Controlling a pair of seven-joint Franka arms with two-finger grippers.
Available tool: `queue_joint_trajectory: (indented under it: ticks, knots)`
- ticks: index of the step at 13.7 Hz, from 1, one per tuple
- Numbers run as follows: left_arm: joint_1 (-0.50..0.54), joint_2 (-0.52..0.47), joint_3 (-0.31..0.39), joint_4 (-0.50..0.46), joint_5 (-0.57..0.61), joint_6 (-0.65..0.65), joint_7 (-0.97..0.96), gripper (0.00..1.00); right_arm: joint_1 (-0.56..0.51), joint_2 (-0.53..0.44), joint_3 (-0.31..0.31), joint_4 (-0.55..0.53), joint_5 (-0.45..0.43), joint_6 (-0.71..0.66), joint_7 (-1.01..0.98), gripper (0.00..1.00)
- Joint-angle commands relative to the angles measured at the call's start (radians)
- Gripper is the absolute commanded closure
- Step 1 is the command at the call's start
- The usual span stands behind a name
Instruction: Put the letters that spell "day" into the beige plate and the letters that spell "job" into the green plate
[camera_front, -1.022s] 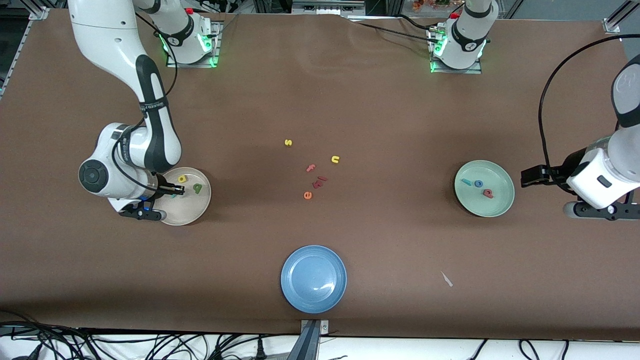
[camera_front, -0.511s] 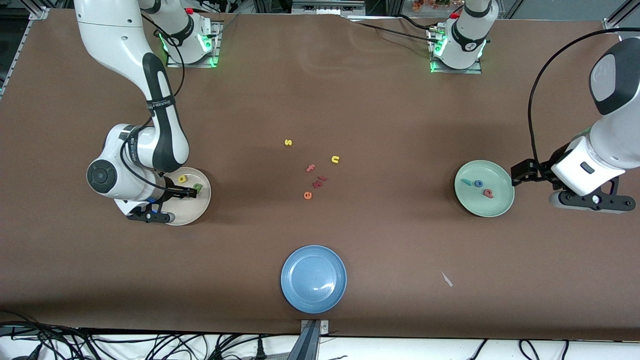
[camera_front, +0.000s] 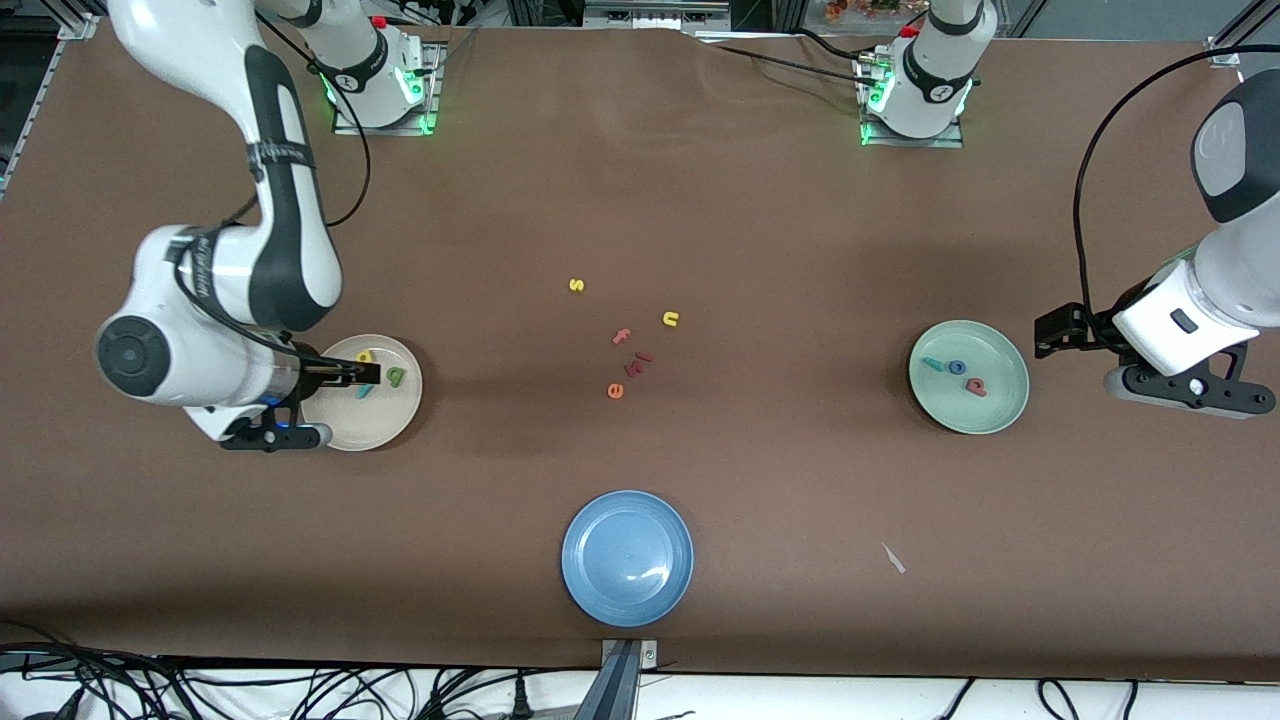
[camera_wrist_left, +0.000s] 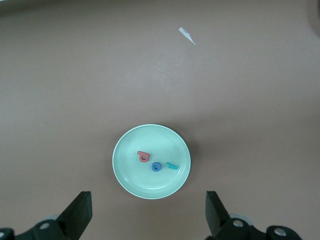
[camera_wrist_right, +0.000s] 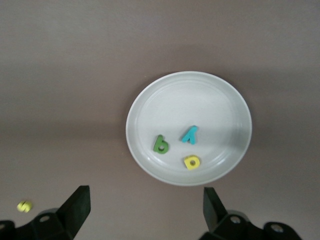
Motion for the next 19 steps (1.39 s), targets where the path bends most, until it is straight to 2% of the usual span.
queue_joint_trajectory:
  ticks: [1,3,5,8,11,13,16,17,18,19]
  knots:
    - [0.002,-0.028,0.008,-0.029,-0.024,0.012,0.045,0.0,-0.001,0.013,-0.027,0.114,-0.014,-0.109,-0.011,0.0]
    - [0.0,-0.025,0.011,-0.021,-0.033,0.013,0.038,0.0,-0.001,0.002,-0.035,0.139,-0.014,-0.148,-0.011,0.0]
    - [0.028,-0.011,0.013,0.017,-0.035,0.013,0.045,0.0,-0.001,-0.05,-0.036,0.14,-0.049,-0.154,-0.013,0.0]
    - [0.023,-0.009,0.013,0.019,-0.021,0.013,0.045,0.0,0.002,-0.107,-0.03,0.14,-0.104,-0.197,-0.011,0.0]
    - [0.026,-0.009,0.011,0.023,-0.018,0.015,0.047,0.0,0.015,-0.154,-0.018,0.162,-0.12,-0.197,-0.014,0.0]
    - [0.023,-0.009,0.01,0.023,-0.018,0.015,0.047,0.0,-0.042,-0.232,0.07,0.113,-0.155,-0.18,-0.016,0.0]
    - [0.017,-0.009,0.006,0.025,-0.019,0.018,0.047,0.0,-0.268,-0.312,0.34,0.071,-0.248,-0.159,-0.016,0.0]
    - [0.017,-0.009,0.006,0.025,-0.021,0.019,0.047,0.0,-0.326,-0.346,0.397,0.053,-0.268,-0.148,-0.013,0.0]
    - [0.017,-0.009,0.006,0.025,-0.022,0.019,0.047,0.0,-0.369,-0.389,0.427,0.006,-0.275,-0.104,-0.014,0.0]
    - [0.016,-0.006,0.005,0.026,-0.022,0.019,0.047,0.0,-0.395,-0.445,0.448,-0.084,-0.282,-0.061,-0.014,0.0]
